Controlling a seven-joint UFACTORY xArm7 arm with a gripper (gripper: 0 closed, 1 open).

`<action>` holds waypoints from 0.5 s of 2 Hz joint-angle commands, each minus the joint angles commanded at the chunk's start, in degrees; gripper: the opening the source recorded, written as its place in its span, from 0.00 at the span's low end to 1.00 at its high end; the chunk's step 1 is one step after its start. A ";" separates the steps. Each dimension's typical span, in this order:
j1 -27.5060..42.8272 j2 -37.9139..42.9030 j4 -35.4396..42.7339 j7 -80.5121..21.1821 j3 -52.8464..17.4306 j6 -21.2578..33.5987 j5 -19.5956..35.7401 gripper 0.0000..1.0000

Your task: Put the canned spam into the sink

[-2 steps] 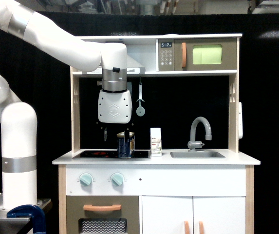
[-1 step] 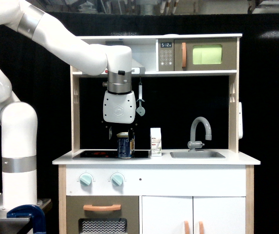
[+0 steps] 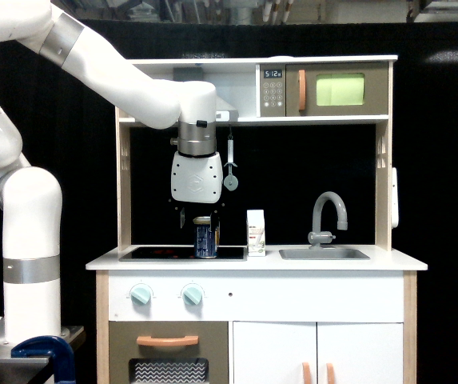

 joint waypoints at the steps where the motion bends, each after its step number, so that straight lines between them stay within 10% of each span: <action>1: 0.73 2.59 1.40 -0.43 -0.13 -1.13 0.87 1.00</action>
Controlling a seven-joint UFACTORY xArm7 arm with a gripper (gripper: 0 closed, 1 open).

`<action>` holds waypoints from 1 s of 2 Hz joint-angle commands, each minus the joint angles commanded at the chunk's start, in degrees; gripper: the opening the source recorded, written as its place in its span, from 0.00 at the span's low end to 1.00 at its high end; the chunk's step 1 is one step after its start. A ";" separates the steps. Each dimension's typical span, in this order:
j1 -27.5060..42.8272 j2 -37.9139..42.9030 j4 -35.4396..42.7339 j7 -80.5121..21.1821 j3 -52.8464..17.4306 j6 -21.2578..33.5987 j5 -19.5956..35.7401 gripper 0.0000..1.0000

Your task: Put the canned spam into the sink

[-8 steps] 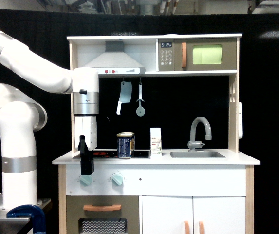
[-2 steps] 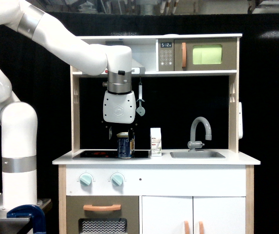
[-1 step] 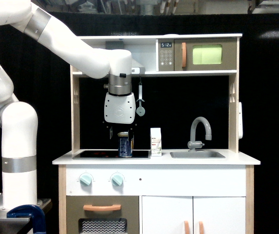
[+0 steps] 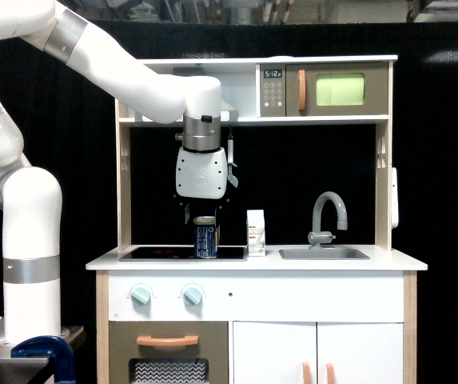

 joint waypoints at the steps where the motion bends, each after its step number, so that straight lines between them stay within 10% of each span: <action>1: 1.90 3.45 -0.40 0.41 1.18 -4.18 2.26 1.00; 2: 3.94 7.10 0.61 1.63 2.98 -7.31 4.66 0.00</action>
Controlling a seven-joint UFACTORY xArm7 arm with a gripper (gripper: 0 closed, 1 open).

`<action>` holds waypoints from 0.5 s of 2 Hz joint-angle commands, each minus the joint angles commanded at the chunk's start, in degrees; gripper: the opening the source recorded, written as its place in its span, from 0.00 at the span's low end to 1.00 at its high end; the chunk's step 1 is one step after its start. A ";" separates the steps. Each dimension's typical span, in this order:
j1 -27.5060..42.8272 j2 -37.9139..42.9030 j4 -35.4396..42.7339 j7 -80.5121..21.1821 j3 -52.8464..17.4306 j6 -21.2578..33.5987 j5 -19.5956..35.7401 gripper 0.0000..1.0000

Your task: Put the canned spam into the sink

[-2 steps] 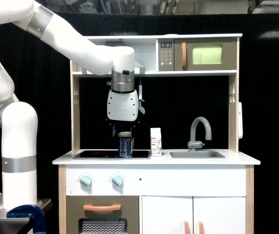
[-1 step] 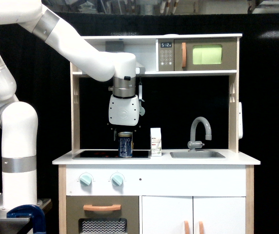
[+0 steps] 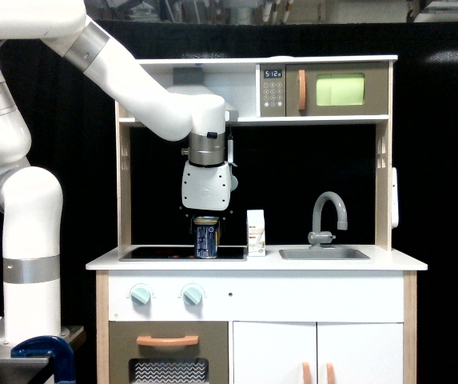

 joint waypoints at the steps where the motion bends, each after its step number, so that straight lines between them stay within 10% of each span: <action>1: -2.44 -3.51 1.22 -0.50 -1.11 5.20 -2.44 0.00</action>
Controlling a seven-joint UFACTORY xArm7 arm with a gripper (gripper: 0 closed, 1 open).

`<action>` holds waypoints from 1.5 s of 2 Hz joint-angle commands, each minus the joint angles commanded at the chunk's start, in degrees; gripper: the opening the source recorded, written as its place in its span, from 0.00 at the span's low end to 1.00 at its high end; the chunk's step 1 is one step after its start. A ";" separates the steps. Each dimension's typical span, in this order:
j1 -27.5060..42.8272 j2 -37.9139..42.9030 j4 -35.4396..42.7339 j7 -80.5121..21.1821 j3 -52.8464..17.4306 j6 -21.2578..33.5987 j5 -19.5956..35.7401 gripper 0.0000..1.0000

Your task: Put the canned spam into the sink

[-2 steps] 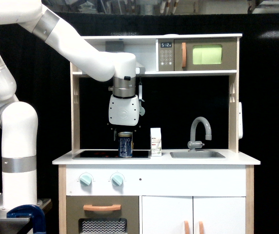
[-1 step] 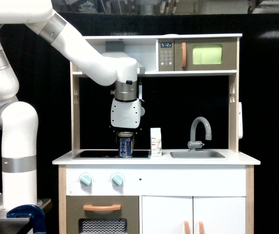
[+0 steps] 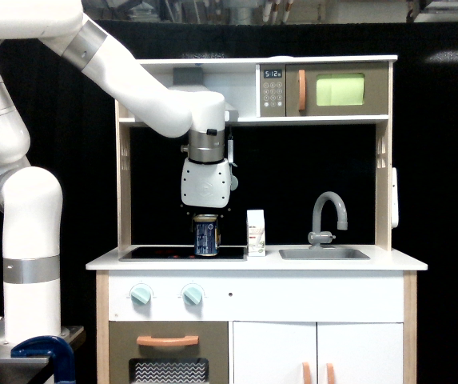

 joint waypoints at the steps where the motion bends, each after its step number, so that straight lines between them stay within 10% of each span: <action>1: -5.52 3.80 7.89 -13.67 -12.00 8.05 -4.11 0.00; 3: -0.97 43.24 44.63 -12.48 -5.63 8.05 14.36 0.00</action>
